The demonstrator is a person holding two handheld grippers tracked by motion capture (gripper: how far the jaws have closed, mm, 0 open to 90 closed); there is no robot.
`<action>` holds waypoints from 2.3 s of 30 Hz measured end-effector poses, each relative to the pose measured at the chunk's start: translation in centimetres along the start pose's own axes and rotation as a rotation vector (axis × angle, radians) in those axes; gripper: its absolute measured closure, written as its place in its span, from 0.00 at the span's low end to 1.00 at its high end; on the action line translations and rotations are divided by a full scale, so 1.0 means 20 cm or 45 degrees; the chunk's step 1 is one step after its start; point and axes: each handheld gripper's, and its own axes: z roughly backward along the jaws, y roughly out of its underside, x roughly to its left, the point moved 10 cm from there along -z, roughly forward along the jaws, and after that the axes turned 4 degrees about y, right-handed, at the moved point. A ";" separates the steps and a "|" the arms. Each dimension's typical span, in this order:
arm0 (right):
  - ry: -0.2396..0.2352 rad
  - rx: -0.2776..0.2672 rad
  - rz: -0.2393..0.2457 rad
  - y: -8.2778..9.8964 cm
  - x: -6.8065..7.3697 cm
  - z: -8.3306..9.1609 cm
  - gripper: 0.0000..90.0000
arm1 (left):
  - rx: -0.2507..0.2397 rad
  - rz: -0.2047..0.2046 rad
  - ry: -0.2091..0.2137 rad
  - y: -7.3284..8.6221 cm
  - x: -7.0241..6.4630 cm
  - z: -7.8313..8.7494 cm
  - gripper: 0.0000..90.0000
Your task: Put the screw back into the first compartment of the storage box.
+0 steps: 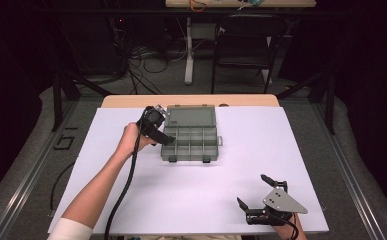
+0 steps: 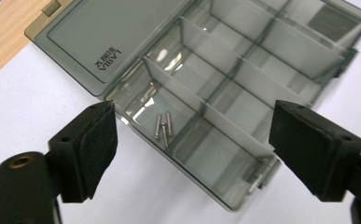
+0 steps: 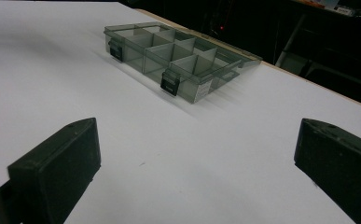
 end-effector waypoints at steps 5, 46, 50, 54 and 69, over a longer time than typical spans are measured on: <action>0.003 -0.005 0.002 0.00 0.00 0.00 0.00 | -0.060 -0.014 0.008 0.03 -0.05 0.06 0.12; 0.004 0.001 0.003 0.00 0.00 -0.01 0.00 | -0.377 -0.011 -0.044 0.63 -0.39 0.38 0.00; 0.009 0.001 0.003 0.00 0.00 -0.01 0.00 | -0.408 0.005 -0.053 0.70 -0.41 0.38 0.00; 0.012 0.009 0.006 0.00 0.00 0.00 0.00 | -0.438 0.022 -0.052 0.78 -0.43 0.38 0.00; 0.009 0.005 0.004 0.00 0.00 -0.01 0.00 | -0.518 0.067 -0.070 1.02 -0.50 0.37 0.00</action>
